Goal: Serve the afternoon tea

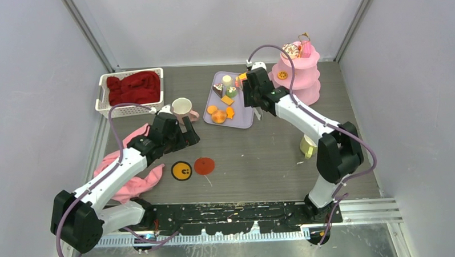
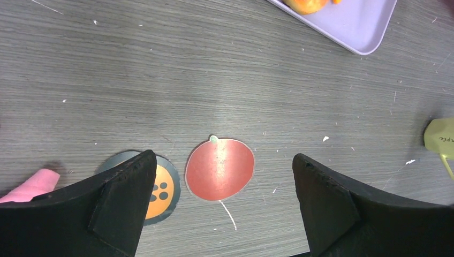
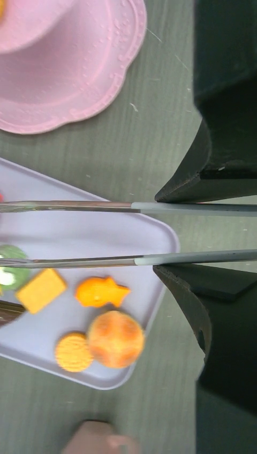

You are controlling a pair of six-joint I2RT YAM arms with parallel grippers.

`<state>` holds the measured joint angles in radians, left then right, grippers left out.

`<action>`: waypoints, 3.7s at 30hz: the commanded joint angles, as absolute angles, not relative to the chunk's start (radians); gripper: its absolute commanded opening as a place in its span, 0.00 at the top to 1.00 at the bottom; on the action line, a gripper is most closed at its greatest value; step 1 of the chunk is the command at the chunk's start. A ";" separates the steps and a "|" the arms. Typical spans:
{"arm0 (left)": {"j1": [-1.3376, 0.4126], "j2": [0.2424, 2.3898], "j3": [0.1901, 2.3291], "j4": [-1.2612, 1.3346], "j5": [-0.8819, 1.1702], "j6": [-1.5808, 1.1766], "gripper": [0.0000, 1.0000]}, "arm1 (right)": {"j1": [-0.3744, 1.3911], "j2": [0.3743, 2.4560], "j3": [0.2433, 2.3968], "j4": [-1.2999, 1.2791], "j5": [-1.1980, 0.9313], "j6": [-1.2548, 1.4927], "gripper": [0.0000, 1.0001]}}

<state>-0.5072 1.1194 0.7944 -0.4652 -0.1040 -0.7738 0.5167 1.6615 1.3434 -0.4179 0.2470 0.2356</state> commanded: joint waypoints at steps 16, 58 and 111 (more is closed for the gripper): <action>-0.500 1.070 0.770 -0.438 -0.125 -0.783 0.03 | 0.456 1.930 1.627 -0.378 0.318 0.223 0.59; -0.499 1.129 0.764 -0.401 -0.094 -0.779 0.04 | 0.430 1.632 1.292 -0.395 -0.239 0.196 0.63; -0.499 1.179 0.797 -0.394 -0.072 -0.778 0.04 | 0.480 1.642 1.279 -0.579 0.036 0.126 0.52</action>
<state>-0.5037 1.1938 0.7643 -0.4370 -0.0677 -0.7784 0.4805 1.7035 1.2343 -0.5797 0.0654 0.1425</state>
